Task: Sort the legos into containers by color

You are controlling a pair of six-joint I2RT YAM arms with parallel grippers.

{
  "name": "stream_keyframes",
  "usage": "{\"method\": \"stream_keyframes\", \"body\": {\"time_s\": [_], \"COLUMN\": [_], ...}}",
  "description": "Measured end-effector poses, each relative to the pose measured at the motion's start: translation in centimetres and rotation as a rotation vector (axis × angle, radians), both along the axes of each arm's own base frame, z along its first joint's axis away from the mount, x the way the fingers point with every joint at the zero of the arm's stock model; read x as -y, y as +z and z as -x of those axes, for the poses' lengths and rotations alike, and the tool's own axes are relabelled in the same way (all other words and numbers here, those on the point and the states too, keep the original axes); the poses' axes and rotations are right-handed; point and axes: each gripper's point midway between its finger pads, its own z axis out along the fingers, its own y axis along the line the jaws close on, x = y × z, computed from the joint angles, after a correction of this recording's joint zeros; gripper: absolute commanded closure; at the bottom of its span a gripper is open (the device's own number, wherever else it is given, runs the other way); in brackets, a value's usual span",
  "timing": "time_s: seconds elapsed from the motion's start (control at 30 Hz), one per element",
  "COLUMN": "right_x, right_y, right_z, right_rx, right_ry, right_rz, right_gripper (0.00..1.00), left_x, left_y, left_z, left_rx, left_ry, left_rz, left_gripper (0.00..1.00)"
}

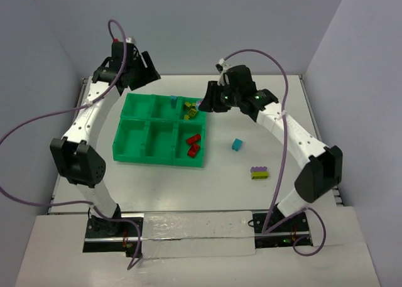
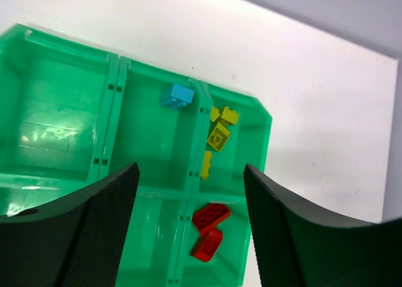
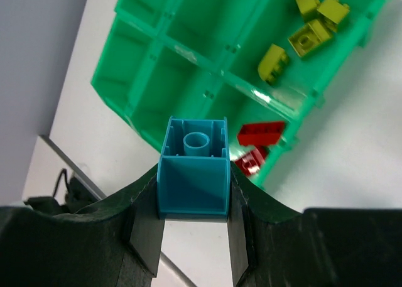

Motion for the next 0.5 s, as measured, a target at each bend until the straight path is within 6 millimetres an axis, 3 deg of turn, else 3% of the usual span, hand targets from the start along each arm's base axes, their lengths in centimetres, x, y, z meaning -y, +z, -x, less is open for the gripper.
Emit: {"method": "stream_keyframes", "body": {"time_s": [0.23, 0.4, 0.5], "right_x": [-4.7, -7.6, -9.1], "right_y": [-0.5, -1.7, -3.3], "right_z": [-4.8, -8.1, -9.4], "right_rx": [-0.024, -0.029, -0.047], "right_ry": [-0.013, -0.041, -0.059], "right_rz": [-0.021, -0.033, -0.026], "right_gripper": [1.00, 1.00, 0.94], "left_x": [-3.2, -4.1, -4.2], "left_y": [6.6, 9.2, 9.8], "left_z": [2.7, 4.7, 5.2], "left_rx": [0.132, 0.190, 0.204], "left_ry": [0.086, 0.105, 0.107], "left_rz": [0.003, 0.014, 0.018], "left_gripper": [0.16, 0.16, 0.16]}}
